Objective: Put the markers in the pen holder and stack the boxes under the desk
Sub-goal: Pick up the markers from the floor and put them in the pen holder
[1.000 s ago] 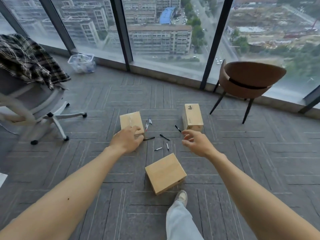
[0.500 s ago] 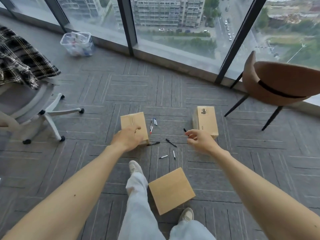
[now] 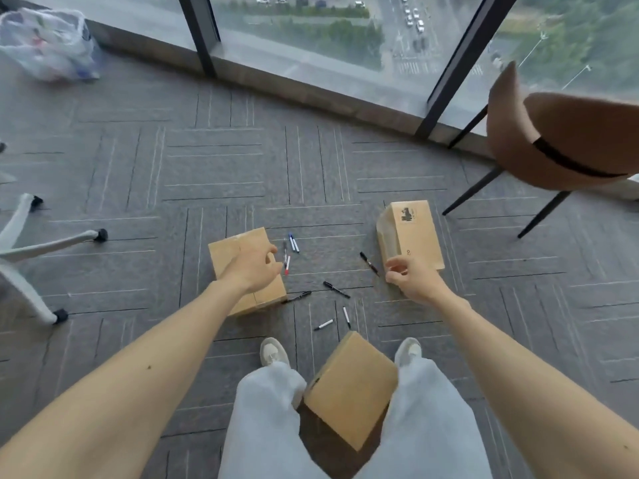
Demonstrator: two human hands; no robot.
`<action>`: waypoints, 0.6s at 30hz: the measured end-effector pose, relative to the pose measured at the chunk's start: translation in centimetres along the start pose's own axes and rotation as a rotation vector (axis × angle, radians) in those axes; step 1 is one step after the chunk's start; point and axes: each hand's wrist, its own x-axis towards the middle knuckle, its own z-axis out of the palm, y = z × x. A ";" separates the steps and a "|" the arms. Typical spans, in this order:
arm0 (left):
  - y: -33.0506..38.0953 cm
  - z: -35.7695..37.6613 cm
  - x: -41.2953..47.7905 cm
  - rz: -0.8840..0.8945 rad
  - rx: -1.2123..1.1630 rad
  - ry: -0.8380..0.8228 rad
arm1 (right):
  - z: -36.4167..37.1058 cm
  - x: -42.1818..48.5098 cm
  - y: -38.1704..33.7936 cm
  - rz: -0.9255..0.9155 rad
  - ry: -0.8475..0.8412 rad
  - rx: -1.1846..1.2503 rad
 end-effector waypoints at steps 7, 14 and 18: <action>-3.5 6.5 11.7 -0.088 -0.043 -0.007 | 5.5 12.7 7.3 0.055 -0.039 -0.006; -7.8 17.0 26.7 -0.178 -0.135 -0.001 | 14.0 27.7 16.4 0.151 -0.046 0.016; -10.8 23.0 34.6 -0.240 -0.167 0.014 | 19.3 35.5 21.9 0.224 -0.029 0.033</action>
